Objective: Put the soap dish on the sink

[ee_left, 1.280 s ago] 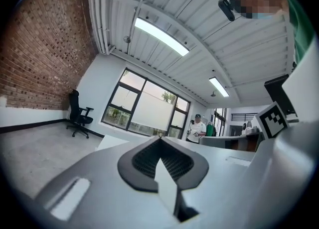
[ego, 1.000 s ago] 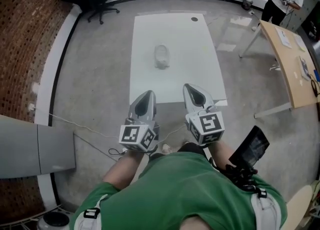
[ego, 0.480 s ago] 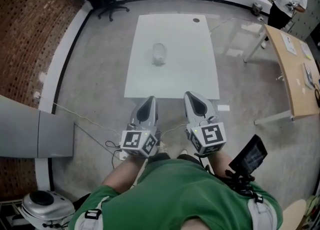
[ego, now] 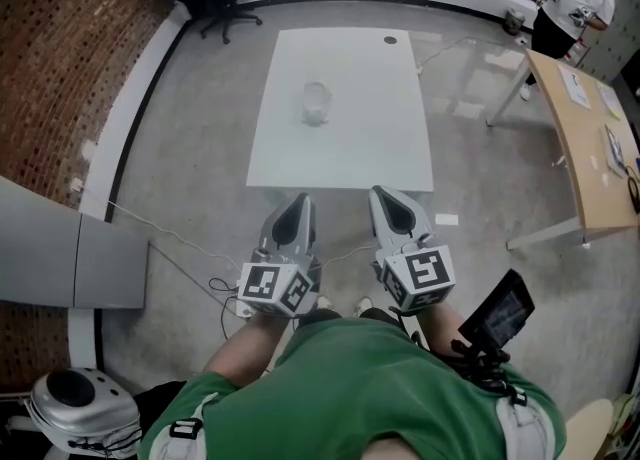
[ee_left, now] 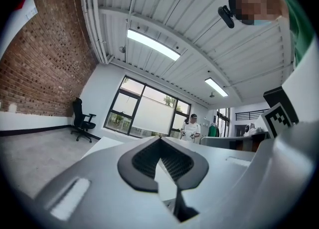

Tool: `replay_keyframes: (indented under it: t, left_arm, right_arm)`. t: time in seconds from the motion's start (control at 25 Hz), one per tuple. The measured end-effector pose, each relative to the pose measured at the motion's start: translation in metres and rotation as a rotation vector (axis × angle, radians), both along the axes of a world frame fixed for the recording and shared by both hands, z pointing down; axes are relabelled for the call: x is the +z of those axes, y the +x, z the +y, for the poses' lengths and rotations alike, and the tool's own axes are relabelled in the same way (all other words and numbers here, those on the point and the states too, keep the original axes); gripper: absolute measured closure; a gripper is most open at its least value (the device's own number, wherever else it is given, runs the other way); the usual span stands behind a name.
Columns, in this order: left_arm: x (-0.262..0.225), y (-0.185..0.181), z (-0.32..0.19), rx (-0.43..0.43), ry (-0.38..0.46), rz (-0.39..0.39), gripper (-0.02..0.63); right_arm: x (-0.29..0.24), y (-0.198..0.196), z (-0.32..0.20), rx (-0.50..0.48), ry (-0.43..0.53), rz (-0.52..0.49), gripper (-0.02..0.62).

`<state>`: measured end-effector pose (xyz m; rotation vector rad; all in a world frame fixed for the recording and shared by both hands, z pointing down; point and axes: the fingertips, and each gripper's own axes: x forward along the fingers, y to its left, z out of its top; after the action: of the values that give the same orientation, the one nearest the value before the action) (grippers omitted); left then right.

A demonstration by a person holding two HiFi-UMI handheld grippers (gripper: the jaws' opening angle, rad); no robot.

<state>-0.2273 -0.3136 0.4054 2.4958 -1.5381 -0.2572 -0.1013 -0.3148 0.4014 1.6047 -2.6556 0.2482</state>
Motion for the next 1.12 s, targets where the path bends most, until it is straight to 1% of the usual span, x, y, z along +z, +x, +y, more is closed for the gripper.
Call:
replay_keyframes:
  t: [0.12,0.28,0.44,0.64,0.76,0.92,1.12]
  left_arm:
    - [-0.004,-0.003,0.004,0.016,0.011,0.002,0.600]
    - [-0.007,-0.013,0.009,0.022,0.017,0.004,0.600]
    - [-0.007,-0.020,0.011,0.033,0.021,0.010,0.600]
    - [-0.005,-0.020,0.008,0.058,0.013,0.018,0.600]
    - [-0.006,-0.020,0.005,0.074,0.013,0.022,0.600]
    - [-0.008,-0.019,0.002,0.095,0.012,0.028,0.600]
    - [-0.011,-0.016,-0.003,0.111,0.012,0.030,0.600]
  right_arm:
    - [-0.002,-0.006,0.004,0.003,-0.002,-0.001,0.594]
    - [-0.009,-0.020,0.010,-0.011,0.031,0.005,0.594]
    - [-0.009,-0.029,0.014,-0.016,0.028,0.010,0.594]
    - [-0.011,-0.032,0.013,0.001,0.032,0.026,0.594]
    - [-0.011,-0.030,0.010,0.010,0.065,0.035,0.594]
    - [-0.015,-0.028,0.008,0.049,0.025,0.027,0.594]
    - [-0.017,-0.026,0.005,0.066,0.025,0.040,0.594]
